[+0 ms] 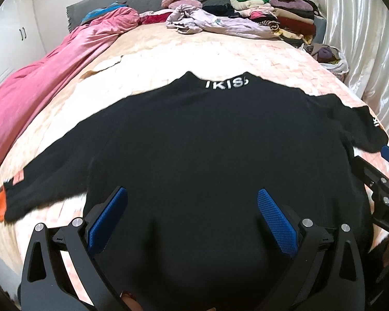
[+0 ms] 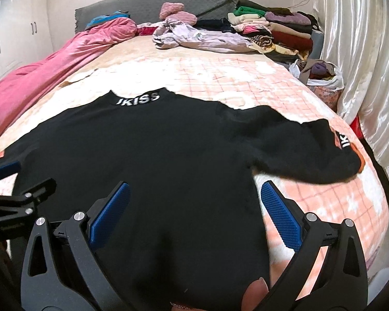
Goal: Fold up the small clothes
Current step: 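Reach the right gripper to the orange sleeve cuff and grasp it, then lift the sleeve with the right gripper and fold it across the shirt body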
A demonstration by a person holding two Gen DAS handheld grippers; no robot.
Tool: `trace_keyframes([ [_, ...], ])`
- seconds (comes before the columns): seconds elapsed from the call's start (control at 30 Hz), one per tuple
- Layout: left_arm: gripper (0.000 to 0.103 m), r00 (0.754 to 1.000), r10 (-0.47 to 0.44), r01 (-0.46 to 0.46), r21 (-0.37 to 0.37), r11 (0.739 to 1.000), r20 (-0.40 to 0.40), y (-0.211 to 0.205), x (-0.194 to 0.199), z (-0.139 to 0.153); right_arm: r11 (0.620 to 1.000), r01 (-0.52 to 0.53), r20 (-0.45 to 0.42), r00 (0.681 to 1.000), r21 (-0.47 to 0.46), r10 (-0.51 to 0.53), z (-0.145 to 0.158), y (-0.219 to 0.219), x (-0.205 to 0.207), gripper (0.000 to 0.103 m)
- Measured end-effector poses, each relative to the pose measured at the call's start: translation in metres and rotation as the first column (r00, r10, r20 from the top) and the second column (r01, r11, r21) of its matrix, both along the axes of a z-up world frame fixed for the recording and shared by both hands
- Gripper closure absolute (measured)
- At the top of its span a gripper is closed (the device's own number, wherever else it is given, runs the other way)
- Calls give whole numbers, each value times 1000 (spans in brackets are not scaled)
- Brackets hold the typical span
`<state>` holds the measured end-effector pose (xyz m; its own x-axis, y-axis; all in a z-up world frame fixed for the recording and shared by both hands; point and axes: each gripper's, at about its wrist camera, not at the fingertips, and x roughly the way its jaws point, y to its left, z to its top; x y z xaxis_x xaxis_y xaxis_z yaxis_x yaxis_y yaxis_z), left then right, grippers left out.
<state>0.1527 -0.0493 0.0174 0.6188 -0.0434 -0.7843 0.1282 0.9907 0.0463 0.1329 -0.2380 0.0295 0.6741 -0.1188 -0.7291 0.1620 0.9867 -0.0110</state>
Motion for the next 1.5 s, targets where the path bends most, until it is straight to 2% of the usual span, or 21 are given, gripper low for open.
trace_keyframes([
  [0.17,4,1000,-11,11,-3,1000,-5,-11,25,0,999,53,-6,999,6,-53,3,-33,24,8],
  [0.27,4,1000,-10,10,5,1000,1,-16,41,-1,991,129,-13,992,17,-129,5,-69,42,8],
  [0.43,4,1000,-4,4,-6,1000,-10,-24,69,-6,965,256,-69,965,57,-252,-3,-132,67,8],
  [0.57,4,999,-16,16,-13,1000,-27,-30,87,-12,932,356,-98,932,64,-349,-8,-178,75,8],
  [0.7,4,999,-25,23,-33,999,-43,-35,100,-18,880,472,-94,880,63,-465,-10,-224,67,8],
  [0.87,4,999,-44,43,-42,998,-29,-44,109,-22,816,570,-88,822,99,-563,-18,-266,40,8],
  [0.97,4,999,-34,33,-34,999,-25,-49,116,-26,770,619,-106,785,152,-610,-26,-290,22,8],
  [1.07,4,999,-25,24,-50,998,-30,-51,121,-30,720,640,-126,764,267,-633,-36,-312,7,8],
  [1.13,4,999,-21,20,-47,999,-27,-54,122,-34,683,646,-145,754,340,-640,-45,-324,0,13],
  [1.2,4,999,-23,22,-40,999,-29,-56,122,-37,661,652,-163,747,370,-645,-51,-332,0,33],
  [1.27,4,999,-27,26,-33,999,-28,-58,121,-40,644,659,-177,739,388,-650,-54,-337,0,45],
  [1.33,4,999,-32,31,-23,999,-25,-61,119,-42,626,657,-184,737,421,-650,-59,-343,2,52],
  [1.4,4,999,-41,40,-14,999,-24,-65,118,-45,606,662,-188,729,441,-658,-65,-348,4,70],
  [1.47,4,999,-48,48,-6,999,-25,-69,118,-48,591,665,-190,722,456,-665,-69,-352,2,81],
  [1.5,4,998,-50,50,-6,999,-26,-70,118,-49,594,653,-178,729,470,-661,-70,-351,2,87],
])
